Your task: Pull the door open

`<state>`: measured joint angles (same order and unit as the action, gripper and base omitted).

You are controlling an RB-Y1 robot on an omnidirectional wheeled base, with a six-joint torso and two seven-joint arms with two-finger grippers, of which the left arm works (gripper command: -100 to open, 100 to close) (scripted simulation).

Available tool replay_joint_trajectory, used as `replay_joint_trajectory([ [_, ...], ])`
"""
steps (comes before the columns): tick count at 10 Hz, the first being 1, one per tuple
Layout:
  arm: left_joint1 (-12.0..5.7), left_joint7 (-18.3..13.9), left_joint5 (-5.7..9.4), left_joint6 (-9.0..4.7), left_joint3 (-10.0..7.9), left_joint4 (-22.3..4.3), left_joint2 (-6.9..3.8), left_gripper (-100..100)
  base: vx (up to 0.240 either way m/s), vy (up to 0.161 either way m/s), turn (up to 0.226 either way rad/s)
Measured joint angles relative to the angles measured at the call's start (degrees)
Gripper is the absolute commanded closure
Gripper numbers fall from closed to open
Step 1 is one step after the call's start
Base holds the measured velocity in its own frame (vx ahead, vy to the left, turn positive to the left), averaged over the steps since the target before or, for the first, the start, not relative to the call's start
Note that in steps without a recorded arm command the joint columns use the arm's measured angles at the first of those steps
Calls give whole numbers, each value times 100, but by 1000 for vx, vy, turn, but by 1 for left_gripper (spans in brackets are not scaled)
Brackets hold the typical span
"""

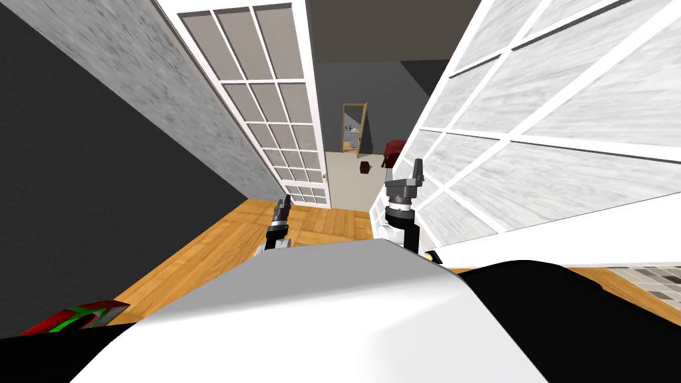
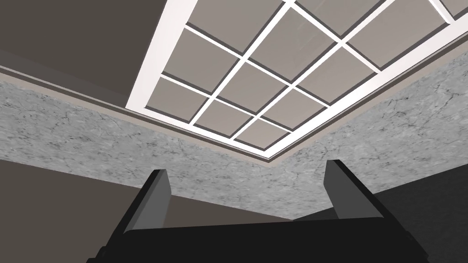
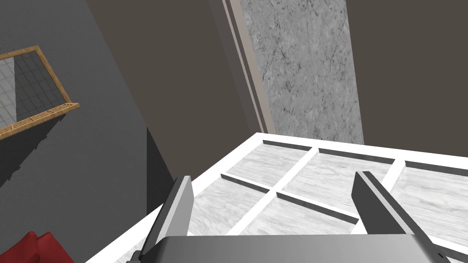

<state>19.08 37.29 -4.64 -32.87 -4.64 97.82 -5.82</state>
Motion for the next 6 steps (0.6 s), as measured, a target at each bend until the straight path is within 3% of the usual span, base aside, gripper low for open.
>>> replay_joint_trajectory([
  [6,-180,570,-156,-243,-156,-784,-53,-100,108,-19,-83],
])
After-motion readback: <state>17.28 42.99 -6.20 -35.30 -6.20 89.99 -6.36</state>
